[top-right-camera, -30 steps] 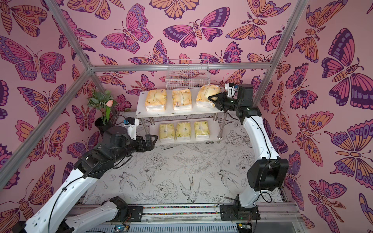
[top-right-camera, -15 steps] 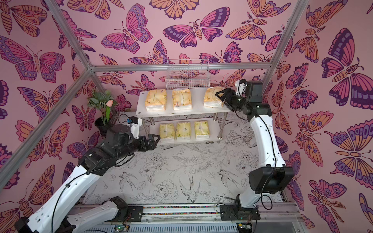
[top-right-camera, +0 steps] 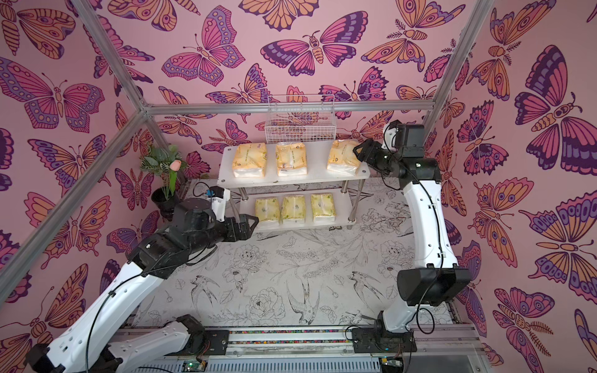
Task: Place the tissue boxes on the shelf by color
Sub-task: Place a box of tissues on the shelf, then adjust the box of tissues on the shelf.
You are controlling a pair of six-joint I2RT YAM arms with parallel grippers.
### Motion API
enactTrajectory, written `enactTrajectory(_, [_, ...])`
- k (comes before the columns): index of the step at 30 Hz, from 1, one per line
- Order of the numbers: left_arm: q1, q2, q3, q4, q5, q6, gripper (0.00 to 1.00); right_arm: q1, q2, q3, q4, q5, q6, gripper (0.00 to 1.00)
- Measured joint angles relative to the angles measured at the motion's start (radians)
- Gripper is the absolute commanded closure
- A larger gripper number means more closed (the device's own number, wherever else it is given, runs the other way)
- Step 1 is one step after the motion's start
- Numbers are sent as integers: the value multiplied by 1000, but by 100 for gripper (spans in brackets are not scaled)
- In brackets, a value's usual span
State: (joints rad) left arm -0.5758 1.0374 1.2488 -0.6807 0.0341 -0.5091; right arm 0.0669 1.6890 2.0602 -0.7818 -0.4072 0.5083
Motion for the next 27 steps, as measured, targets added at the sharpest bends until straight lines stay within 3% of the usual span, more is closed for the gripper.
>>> enactTrajectory(10, [0,10,11,3,4,0,0,27,159,137,-6,-2,0,25])
enactTrajectory(27, [0,12,11,5,18,-6,0,80,201,187,-4,-20,26,26])
